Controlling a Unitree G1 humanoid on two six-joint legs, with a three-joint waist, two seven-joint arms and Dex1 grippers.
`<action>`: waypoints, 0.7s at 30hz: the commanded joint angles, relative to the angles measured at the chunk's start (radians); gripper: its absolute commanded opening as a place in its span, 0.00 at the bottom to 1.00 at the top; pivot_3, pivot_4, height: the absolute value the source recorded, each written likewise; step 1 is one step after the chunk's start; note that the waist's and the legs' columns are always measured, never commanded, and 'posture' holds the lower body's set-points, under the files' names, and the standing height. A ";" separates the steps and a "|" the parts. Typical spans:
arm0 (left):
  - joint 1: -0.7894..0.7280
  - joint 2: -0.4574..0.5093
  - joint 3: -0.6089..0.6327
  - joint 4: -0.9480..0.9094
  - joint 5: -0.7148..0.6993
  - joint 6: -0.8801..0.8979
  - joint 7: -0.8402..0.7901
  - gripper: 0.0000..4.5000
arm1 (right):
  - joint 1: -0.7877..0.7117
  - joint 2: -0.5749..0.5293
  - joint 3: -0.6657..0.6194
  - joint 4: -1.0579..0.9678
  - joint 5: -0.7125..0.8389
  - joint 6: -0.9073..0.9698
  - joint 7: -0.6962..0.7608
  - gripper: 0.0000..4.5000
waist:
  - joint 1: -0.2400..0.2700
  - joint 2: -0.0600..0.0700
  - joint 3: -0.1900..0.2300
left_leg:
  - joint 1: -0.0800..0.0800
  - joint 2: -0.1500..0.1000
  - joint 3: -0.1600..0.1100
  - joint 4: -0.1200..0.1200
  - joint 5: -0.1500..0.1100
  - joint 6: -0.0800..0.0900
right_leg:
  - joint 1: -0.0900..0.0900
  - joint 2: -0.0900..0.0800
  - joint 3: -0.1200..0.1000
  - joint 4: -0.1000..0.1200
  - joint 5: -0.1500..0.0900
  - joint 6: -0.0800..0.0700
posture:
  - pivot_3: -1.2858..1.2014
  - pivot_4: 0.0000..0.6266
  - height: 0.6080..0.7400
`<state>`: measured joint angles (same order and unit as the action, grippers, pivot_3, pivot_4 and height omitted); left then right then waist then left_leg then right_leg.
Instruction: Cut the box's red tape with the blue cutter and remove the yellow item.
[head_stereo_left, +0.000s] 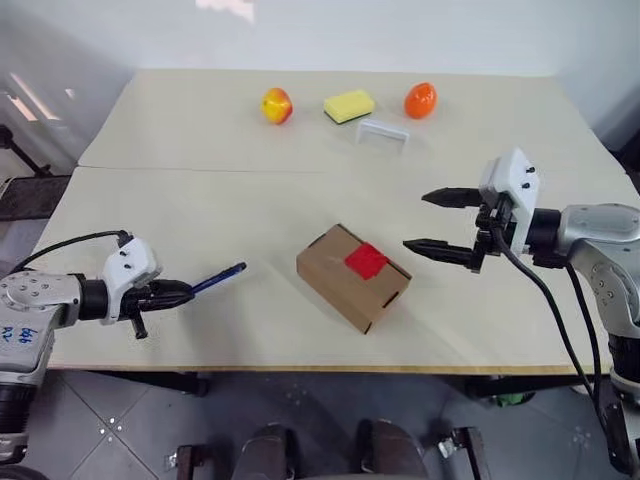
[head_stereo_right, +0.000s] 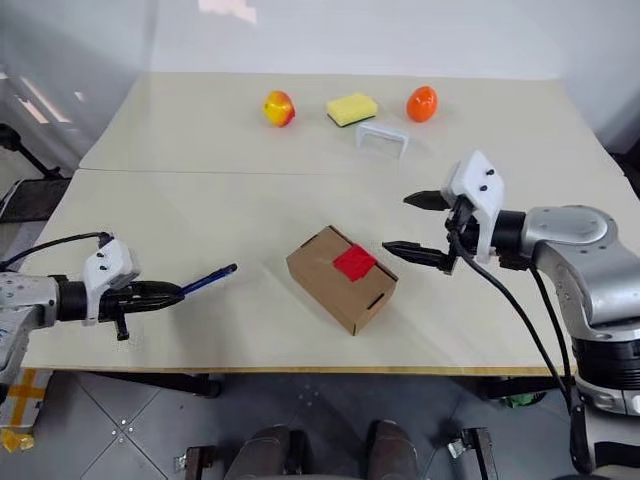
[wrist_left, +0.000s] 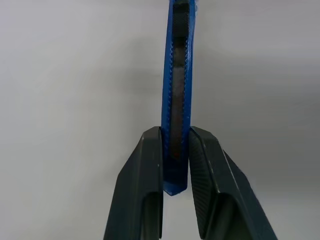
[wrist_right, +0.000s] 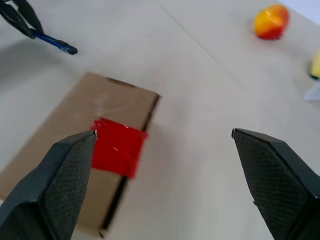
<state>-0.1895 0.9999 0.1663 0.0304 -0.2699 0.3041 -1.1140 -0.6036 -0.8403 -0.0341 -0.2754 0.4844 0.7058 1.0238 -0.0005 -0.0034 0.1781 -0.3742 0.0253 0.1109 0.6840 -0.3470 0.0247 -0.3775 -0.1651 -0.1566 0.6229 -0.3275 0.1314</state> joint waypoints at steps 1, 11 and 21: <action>0.028 0.034 0.026 -0.094 -0.012 -0.048 -0.041 0.12 | -0.059 -0.020 0.084 -0.110 0.014 0.046 0.032 0.96 | 0.000 0.000 0.000 | 0.000 0.000 0.000 0.000 0.000 0.000 | 0.000 0.000 0.000 0.000 0.000 0.000 | 0.52 0.24 1.00; 0.142 0.071 -0.028 -0.279 0.105 -0.152 -0.031 0.12 | -0.292 0.165 0.462 -0.175 -0.143 -0.022 0.055 0.27 | -0.014 0.000 0.000 | -0.002 0.001 0.002 -0.001 0.000 -0.001 | -0.004 0.001 0.000 0.001 0.000 0.000 | 0.52 0.24 1.00; 0.221 0.046 -0.052 -0.355 0.177 -0.155 0.033 0.12 | -0.287 0.319 0.771 0.050 -0.488 -0.385 0.067 0.01 | -0.010 -0.002 0.000 | -0.004 0.001 0.007 0.000 -0.001 -0.001 | -0.011 0.001 0.000 0.004 0.000 0.000 | 0.52 0.24 1.00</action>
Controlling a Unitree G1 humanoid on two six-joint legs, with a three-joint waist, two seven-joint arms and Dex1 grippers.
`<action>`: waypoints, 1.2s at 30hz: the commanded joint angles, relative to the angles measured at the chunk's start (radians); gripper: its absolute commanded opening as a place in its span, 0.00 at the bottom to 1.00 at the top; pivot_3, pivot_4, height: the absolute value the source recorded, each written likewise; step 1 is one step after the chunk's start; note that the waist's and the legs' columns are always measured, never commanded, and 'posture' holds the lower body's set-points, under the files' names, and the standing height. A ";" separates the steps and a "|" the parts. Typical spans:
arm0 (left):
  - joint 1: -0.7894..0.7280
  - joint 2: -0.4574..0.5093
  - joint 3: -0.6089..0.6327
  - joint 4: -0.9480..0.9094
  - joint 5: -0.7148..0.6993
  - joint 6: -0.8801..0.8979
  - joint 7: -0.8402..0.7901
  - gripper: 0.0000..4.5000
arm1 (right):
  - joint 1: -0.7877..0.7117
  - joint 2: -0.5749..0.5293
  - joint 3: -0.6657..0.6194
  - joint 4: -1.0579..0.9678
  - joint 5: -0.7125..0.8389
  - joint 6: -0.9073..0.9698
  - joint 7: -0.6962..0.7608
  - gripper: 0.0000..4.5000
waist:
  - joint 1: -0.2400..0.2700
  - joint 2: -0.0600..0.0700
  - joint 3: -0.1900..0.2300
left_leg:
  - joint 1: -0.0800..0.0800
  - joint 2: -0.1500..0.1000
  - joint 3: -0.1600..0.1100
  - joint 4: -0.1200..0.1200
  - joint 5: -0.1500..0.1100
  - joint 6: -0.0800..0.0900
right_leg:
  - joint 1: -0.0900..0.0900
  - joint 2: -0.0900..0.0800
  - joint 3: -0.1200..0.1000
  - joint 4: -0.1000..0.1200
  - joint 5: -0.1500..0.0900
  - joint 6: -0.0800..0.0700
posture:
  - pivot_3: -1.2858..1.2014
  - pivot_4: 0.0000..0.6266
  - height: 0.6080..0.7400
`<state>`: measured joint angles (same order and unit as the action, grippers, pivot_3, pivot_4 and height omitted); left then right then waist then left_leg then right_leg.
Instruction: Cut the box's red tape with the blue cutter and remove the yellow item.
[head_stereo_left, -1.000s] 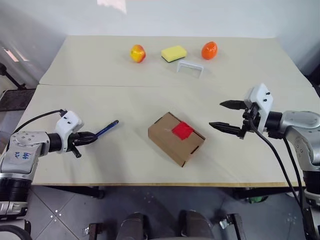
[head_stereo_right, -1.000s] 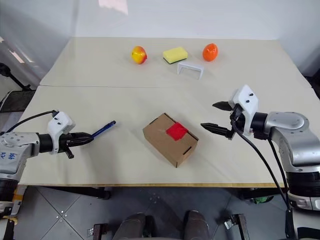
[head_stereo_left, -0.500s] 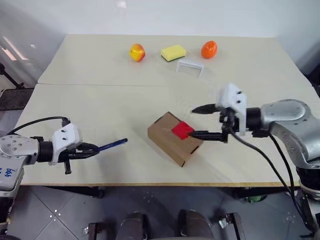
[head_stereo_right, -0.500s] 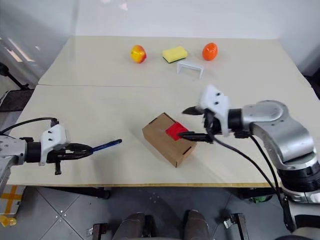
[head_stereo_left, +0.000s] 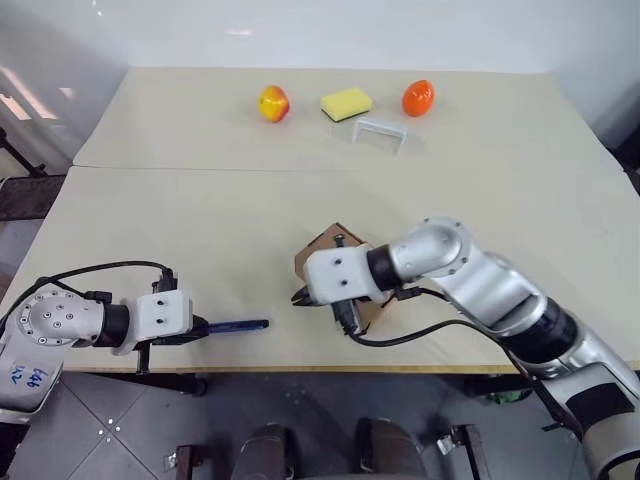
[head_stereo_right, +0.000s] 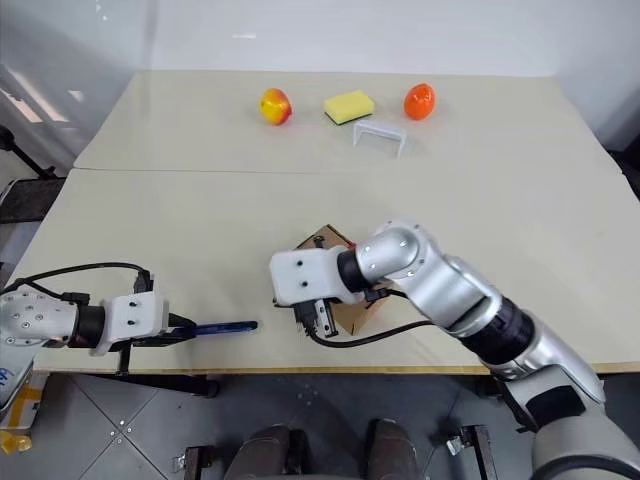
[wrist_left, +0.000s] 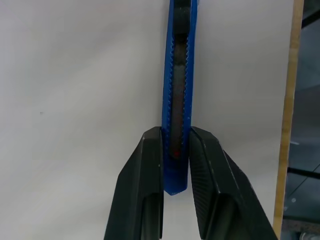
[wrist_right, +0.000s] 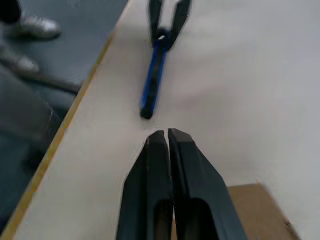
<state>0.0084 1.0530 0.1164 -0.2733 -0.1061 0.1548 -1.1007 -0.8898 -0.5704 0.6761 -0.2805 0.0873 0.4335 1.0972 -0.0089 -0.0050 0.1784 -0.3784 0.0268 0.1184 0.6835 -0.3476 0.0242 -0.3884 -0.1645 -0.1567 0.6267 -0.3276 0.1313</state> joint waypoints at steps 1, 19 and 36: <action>0.031 -0.010 -0.004 -0.055 0.017 -0.010 0.025 0.12 | 0.001 0.066 0.075 0.077 -0.112 -0.139 -0.003 0.01 | -0.004 0.000 0.000 | 0.000 0.000 0.001 0.000 0.000 0.000 | -0.002 0.000 0.000 0.001 0.000 0.000 | 0.52 0.24 1.00; 0.076 -0.020 -0.025 -0.084 0.042 -0.015 0.054 0.12 | 0.049 0.252 0.110 0.319 -0.274 -0.338 0.013 0.01 | -0.017 0.001 -0.001 | 0.001 0.001 0.002 0.000 0.000 0.000 | -0.001 0.000 0.000 0.002 0.000 0.000 | 0.52 0.24 1.00; 0.054 -0.049 -0.060 -0.066 0.068 -0.002 0.075 0.12 | 0.057 0.299 0.055 0.244 -0.281 -0.308 0.084 0.01 | -0.016 0.003 -0.002 | 0.005 0.001 0.000 0.000 0.000 0.000 | 0.005 0.000 0.001 0.002 0.000 0.000 | 0.52 0.24 1.00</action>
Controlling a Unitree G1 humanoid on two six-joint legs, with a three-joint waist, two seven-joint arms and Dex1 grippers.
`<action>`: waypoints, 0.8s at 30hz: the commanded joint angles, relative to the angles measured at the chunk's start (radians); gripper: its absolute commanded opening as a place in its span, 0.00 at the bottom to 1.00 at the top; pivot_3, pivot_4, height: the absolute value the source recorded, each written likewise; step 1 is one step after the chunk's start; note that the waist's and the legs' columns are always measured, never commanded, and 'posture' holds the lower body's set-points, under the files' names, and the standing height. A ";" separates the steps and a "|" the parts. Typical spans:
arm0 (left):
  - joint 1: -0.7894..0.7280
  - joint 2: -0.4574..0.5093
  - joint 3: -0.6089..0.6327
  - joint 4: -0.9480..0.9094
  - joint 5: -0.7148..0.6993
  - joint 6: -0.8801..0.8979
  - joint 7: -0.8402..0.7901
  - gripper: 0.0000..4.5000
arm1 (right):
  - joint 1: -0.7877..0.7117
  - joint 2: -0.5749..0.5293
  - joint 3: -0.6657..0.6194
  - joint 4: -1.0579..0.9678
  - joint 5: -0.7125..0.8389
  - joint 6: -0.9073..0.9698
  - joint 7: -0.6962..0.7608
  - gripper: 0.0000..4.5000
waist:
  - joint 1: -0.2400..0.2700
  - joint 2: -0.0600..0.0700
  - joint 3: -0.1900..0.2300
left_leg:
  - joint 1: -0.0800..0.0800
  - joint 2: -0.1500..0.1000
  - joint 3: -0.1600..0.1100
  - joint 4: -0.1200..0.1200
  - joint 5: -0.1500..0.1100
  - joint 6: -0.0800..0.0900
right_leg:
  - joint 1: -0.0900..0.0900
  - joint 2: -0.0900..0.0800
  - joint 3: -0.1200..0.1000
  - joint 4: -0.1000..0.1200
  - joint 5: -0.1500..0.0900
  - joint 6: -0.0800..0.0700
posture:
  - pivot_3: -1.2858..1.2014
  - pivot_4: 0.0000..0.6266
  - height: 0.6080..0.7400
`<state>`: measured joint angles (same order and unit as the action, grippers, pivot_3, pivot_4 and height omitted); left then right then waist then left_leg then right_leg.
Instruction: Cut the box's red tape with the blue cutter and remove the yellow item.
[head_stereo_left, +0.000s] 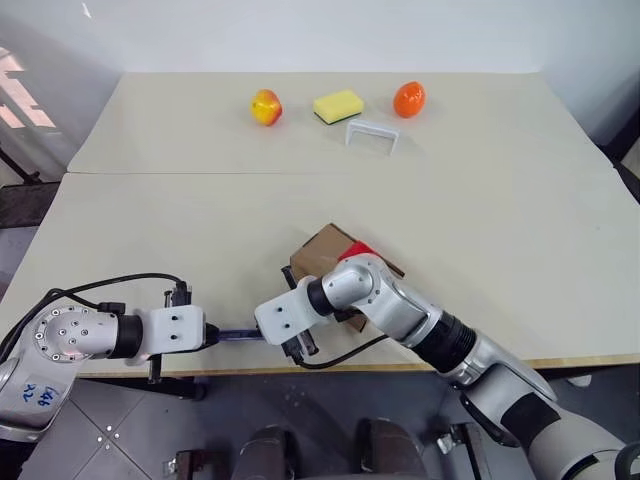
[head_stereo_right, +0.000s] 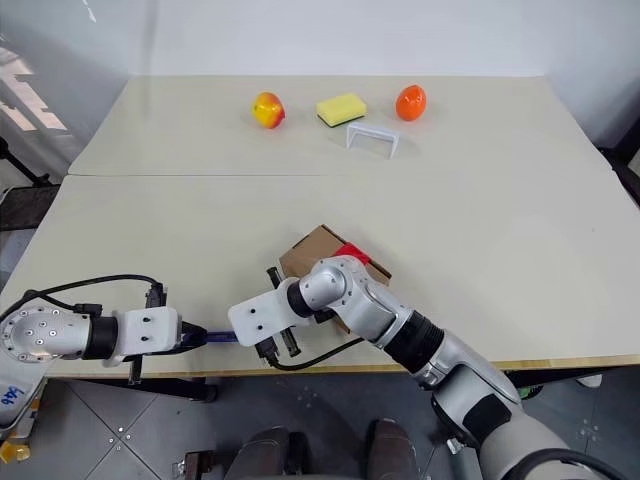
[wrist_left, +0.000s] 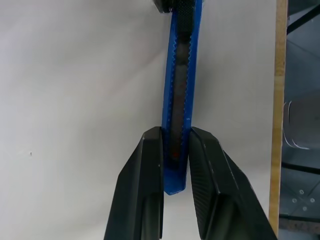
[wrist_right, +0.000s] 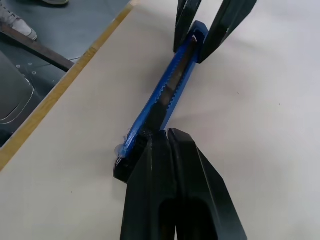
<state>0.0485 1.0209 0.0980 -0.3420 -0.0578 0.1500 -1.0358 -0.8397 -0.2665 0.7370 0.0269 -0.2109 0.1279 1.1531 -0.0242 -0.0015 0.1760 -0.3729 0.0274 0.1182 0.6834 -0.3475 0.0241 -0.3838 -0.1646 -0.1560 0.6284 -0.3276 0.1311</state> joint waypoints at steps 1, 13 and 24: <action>0.013 -0.017 -0.043 0.004 0.020 0.002 0.011 0.12 | 0.007 -0.009 -0.009 -0.069 0.014 -0.002 0.033 0.01 | 0.000 0.000 0.000 | 0.000 0.000 0.000 0.000 0.000 0.000 | 0.000 0.000 0.000 0.000 0.000 0.000 | 0.52 0.24 1.00; 0.010 -0.015 -0.054 0.019 0.014 -0.014 0.012 0.12 | 0.009 -0.017 -0.013 -0.007 -0.017 -0.035 0.020 0.01 | -0.001 0.000 0.000 | 0.001 0.000 0.000 0.000 0.000 0.000 | 0.002 0.000 0.000 0.000 0.000 0.000 | 0.52 0.24 1.00; 0.017 0.002 -0.064 0.028 0.017 -0.006 -0.004 0.12 | 0.020 -0.036 -0.033 -0.007 -0.002 -0.048 0.029 0.01 | -0.001 0.000 0.000 | 0.002 0.000 0.000 0.000 0.000 0.000 | 0.002 0.000 0.000 0.000 0.000 0.000 | 0.52 0.24 1.00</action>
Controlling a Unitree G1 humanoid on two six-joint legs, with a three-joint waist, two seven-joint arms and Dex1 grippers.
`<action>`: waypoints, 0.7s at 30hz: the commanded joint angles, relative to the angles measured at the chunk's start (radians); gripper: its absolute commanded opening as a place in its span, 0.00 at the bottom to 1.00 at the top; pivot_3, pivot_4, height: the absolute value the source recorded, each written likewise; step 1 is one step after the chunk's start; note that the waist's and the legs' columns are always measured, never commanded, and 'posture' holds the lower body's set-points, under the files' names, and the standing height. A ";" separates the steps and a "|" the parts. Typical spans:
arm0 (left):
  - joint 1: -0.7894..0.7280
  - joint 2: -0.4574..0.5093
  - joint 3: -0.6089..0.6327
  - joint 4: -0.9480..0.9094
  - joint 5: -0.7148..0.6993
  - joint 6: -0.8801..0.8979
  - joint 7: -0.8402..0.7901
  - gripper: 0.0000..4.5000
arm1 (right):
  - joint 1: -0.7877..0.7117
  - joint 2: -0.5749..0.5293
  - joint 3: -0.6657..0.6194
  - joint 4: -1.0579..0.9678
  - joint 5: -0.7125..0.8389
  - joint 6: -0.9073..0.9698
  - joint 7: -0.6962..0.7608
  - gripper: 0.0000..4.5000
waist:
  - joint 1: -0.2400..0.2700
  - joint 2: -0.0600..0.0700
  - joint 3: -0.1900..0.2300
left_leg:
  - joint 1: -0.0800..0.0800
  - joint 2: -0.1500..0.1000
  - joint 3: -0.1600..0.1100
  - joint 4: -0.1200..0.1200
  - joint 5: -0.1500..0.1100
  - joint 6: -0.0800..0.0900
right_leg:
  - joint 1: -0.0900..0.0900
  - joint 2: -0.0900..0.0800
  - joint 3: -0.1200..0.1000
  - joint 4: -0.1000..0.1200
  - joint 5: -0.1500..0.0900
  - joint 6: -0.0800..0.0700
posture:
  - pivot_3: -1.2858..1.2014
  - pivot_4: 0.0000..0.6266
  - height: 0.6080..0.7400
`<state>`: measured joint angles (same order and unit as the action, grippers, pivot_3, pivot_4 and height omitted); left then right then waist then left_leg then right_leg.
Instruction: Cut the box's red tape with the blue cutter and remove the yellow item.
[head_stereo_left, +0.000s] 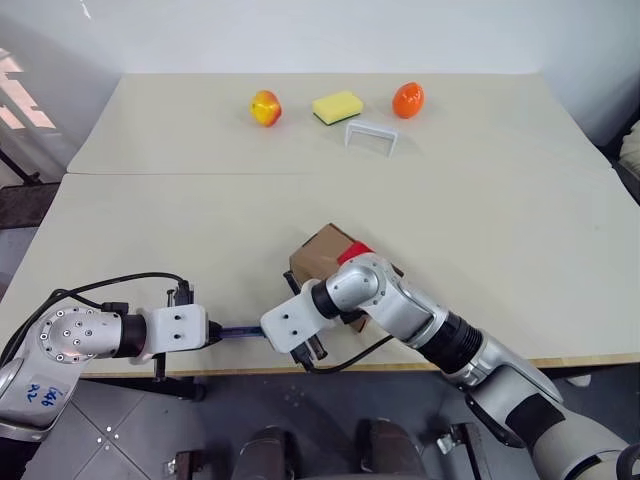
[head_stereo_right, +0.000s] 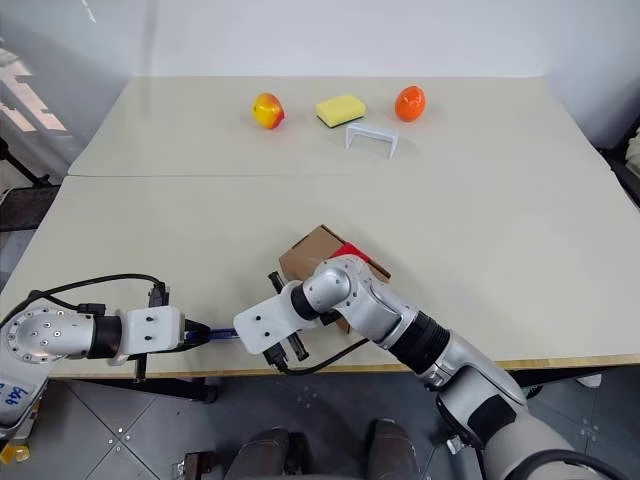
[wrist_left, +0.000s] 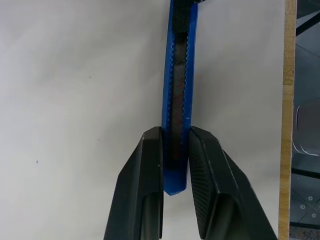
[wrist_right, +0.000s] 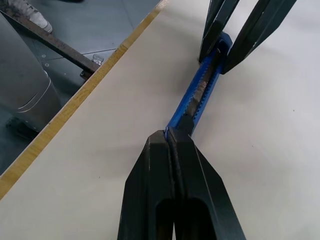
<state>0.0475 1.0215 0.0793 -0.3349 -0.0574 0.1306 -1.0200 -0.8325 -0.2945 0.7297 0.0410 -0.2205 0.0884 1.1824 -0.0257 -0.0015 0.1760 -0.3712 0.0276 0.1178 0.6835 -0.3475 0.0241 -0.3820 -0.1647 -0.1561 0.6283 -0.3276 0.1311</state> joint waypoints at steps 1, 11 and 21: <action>0.017 0.002 -0.046 0.019 0.016 0.018 -0.020 0.12 | 0.015 -0.013 -0.027 -0.023 0.006 -0.010 0.001 0.01 | 0.000 0.000 0.000 | 0.000 0.000 0.000 0.000 0.000 0.000 | 0.000 0.000 0.000 0.000 0.000 0.000 | 0.52 0.24 1.00; 0.011 0.007 -0.049 0.006 0.008 0.029 -0.031 0.12 | 0.035 0.016 -0.006 0.062 -0.016 -0.037 -0.031 0.01 | -0.001 0.000 0.000 | 0.001 0.000 0.000 0.000 0.000 0.000 | 0.001 0.000 0.000 0.000 0.000 0.000 | 0.52 0.24 1.00; 0.015 0.009 -0.051 -0.027 0.004 0.052 -0.035 0.12 | -0.002 0.114 -0.043 0.131 0.016 -0.027 -0.043 0.01 | -0.002 0.000 0.000 | 0.002 0.001 0.000 0.000 0.000 0.000 | 0.002 0.000 0.000 0.000 0.000 0.000 | 0.52 0.24 1.00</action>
<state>0.0398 1.0253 0.0722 -0.3456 -0.0601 0.1773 -1.0271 -0.8160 -0.1727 0.7318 0.1988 -0.2114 0.0361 1.1447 -0.0279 -0.0013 0.1759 -0.3692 0.0282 0.1181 0.6835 -0.3474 0.0238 -0.3802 -0.1645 -0.1559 0.6283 -0.3279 0.1306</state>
